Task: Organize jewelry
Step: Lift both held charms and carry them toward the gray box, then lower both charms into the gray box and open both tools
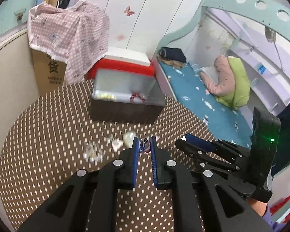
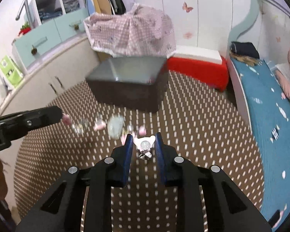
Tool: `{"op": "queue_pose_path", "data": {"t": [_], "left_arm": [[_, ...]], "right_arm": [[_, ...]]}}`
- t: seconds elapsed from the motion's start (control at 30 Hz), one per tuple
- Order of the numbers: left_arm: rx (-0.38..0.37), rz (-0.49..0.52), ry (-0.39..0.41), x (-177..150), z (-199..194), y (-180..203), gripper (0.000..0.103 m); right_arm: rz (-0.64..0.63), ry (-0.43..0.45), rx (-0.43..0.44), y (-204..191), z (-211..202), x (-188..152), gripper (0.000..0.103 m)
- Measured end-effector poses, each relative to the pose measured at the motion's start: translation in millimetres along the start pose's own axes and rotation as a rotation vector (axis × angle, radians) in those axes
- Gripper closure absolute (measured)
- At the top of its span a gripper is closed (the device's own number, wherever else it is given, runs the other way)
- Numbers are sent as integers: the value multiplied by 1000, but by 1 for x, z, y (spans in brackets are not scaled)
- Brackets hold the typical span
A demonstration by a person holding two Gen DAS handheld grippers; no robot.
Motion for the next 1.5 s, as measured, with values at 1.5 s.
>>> {"op": "queue_pose_path", "data": {"t": [1.5], "left_arm": [[108, -1, -158, 74, 115, -37, 92]], "right_arm": [[-26, -85, 44, 2, 110, 97, 78]]}}
Point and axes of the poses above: each gripper's, at about its wrist camera, not at the fingertips, and z roughly the way its jaws point, y to its right, x to its top, the point moved 3 cm from there along z, roughly the way its jaws point, and after that the axes turned 8 degrees about x, right-handed, at the moved point
